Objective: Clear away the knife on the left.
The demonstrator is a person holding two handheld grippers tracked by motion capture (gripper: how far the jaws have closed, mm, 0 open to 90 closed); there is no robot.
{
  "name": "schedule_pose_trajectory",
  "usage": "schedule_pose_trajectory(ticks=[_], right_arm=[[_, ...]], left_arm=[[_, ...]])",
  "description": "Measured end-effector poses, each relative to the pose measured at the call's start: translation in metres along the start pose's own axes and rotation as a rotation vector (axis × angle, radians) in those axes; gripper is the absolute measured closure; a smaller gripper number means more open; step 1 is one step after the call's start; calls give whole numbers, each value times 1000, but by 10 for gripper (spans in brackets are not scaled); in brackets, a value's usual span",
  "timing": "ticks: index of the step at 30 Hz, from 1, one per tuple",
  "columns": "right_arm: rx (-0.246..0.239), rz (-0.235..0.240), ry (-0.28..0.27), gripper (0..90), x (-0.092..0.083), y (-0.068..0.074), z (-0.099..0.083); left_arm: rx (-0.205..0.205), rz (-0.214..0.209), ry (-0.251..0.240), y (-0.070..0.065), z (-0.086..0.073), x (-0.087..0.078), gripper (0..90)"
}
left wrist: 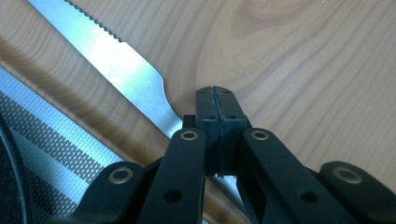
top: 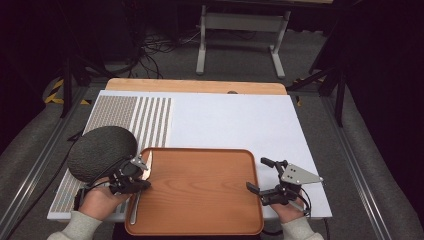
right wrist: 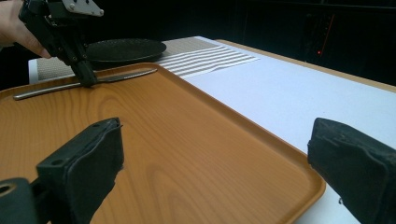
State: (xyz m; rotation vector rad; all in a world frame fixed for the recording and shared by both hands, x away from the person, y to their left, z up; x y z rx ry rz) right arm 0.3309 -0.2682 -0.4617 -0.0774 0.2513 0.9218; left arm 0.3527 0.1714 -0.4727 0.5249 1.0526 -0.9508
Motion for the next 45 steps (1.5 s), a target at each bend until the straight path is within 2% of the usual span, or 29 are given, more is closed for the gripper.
schedule_pose_trajectory(ticks=[4,7,10,11,13,16,17,21,24,28,31,34,35,38,40,45], right_arm=[[1,4,-3,42,1,0,0],[-1,3,0,42,2,0,1],[-6,9,-2,42,3,1,1],[-7,9,-1,42,3,1,2],[-8,7,-3,42,3,1,2],[-9,5,-2,42,3,1,2],[-9,4,-3,42,3,1,3],[-6,3,-9,42,2,2,3],[-2,2,-18,41,0,1,4],[-2,1,-18,41,0,1,4],[-2,1,-18,42,0,1,4],[-1,3,-21,42,0,1,4],[-1,3,-21,42,0,1,4],[1,3,-23,42,-1,1,4],[4,0,-24,42,-1,1,4],[14,1,-28,42,-2,0,3]], left_arm=[[-13,-1,3,-1,-3,-1,898],[4,2,-22,-1,-3,-5,879],[24,-20,-116,-4,-2,-12,729],[25,-25,-129,-4,-2,-14,665],[65,14,-208,-5,-3,-19,517],[93,10,-297,-5,-3,-25,374],[108,10,-342,-6,-3,-28,306],[148,7,-470,-8,-7,-34,218],[148,5,-544,-8,-11,-37,190],[170,27,-660,-8,-20,-39,138],[204,56,-750,-8,-29,-38,94],[168,31,-847,-7,-39,-36,56],[157,36,-876,-6,-44,-34,49],[129,48,-914,-5,-52,-32,40],[132,74,-923,-2,-58,-31,35],[82,79,-975,2,-68,-31,17]])
Point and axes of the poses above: each handheld gripper's, and its own axes: x roughly forward along the jaws, z roughly out of its top, y roughly to its left, the point moved 2 cm from there along x, roughly forward along the jaws, and after that the axes turned 6 degrees about x, right-handed, at the moved point
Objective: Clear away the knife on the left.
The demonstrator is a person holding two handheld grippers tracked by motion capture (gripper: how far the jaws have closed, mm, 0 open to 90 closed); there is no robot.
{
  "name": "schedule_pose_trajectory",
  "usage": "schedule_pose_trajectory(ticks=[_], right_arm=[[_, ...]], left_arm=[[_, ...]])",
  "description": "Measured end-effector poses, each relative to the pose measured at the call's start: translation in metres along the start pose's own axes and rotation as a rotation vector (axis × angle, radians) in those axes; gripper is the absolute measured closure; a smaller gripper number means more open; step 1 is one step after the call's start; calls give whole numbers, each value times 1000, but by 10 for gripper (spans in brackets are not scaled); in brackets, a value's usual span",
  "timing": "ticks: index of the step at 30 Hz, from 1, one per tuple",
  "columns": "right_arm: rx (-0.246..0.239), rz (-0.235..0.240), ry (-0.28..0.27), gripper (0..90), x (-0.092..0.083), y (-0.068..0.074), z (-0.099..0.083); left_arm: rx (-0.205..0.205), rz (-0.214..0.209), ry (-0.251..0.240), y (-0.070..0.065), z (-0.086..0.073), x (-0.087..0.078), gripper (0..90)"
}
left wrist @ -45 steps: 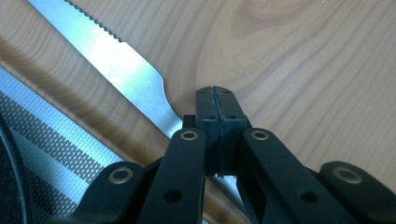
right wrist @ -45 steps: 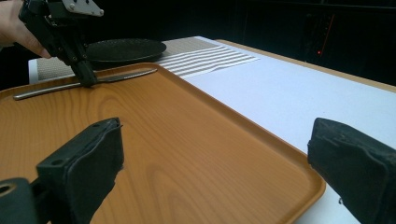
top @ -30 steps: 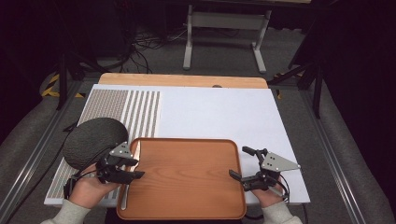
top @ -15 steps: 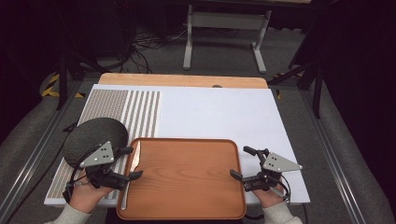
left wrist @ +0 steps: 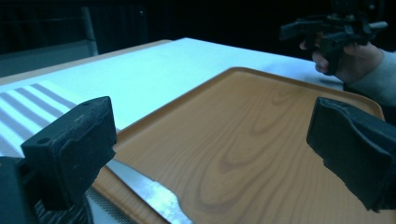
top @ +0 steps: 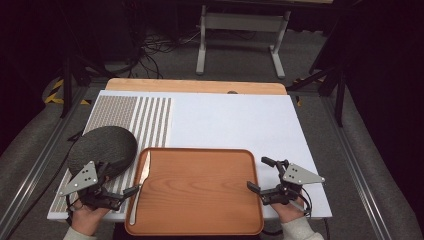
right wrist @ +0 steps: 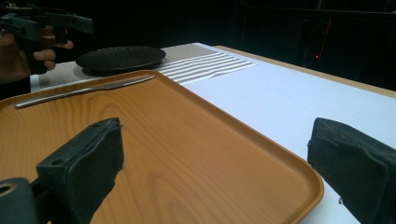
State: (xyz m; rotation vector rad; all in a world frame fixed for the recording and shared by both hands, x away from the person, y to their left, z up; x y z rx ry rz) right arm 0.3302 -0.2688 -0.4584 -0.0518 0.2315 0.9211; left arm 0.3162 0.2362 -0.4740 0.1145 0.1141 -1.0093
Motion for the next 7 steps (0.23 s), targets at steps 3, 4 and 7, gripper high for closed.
schedule_pose_trajectory(ticks=[3,4,7], right_arm=[[2,-3,2,42,0,0,0],[4,-3,2,42,0,0,0],[6,-3,2,42,0,0,0]], left_arm=[[17,17,3,1,-1,-1,15],[12,16,2,1,-1,0,15],[21,23,2,2,-2,0,14]])
Point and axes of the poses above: each handheld gripper's, and its own axes: x roughly forward along the jaws, z roughly out of its top, y roughly to its left, the point moved 2 cm from there along x, roughly forward along the jaws, and after that the axes turned 6 degrees about x, right-handed, at the moved point
